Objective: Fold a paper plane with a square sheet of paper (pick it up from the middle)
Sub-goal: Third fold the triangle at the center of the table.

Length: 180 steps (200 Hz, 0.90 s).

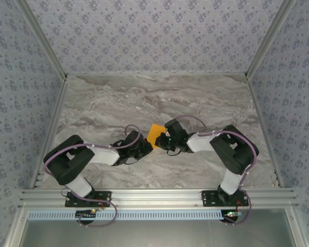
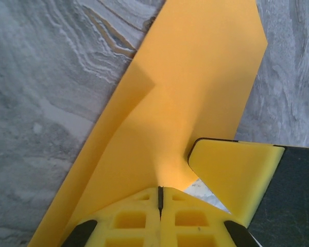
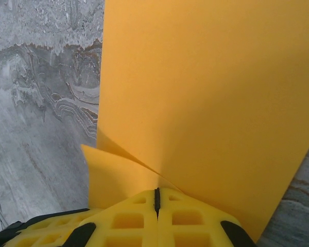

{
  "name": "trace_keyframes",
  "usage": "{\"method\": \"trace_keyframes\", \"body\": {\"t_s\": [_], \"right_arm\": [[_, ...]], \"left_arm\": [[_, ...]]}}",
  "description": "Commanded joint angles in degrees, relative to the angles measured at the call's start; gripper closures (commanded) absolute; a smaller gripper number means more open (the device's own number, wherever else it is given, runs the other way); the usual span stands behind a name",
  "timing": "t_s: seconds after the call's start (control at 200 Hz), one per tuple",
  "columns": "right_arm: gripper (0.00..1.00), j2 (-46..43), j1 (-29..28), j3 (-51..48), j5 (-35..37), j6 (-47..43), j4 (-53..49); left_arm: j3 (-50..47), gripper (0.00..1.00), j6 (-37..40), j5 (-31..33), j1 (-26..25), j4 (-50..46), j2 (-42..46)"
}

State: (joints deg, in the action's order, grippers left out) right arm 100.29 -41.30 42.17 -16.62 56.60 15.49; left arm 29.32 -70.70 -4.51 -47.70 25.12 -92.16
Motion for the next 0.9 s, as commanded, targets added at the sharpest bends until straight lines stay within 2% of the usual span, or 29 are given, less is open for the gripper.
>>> {"method": "trace_keyframes", "body": {"t_s": [0.0,0.26,0.675,0.814,0.894], "right_arm": [[1.00,1.84,-0.07,-2.10,4.05,0.45,-4.58],[1.00,2.01,0.70,-3.45,4.58,0.50,-5.00],[1.00,2.19,1.48,-4.10,4.93,0.16,-5.80],[1.00,2.19,1.57,-3.90,4.67,-0.09,-5.94],[1.00,1.95,1.53,-3.28,4.29,-1.14,-6.50]], "left_arm": [[-2.57,1.00,-1.66,4.16,0.15,-2.60,0.47],[-8.20,1.00,-4.69,7.56,0.94,-4.33,2.92],[-11.75,1.00,-6.47,11.04,2.08,-14.95,11.59],[-10.97,1.00,-4.22,10.86,2.17,-17.29,14.66],[-7.97,1.00,0.03,9.90,2.50,-19.85,16.66]]}}
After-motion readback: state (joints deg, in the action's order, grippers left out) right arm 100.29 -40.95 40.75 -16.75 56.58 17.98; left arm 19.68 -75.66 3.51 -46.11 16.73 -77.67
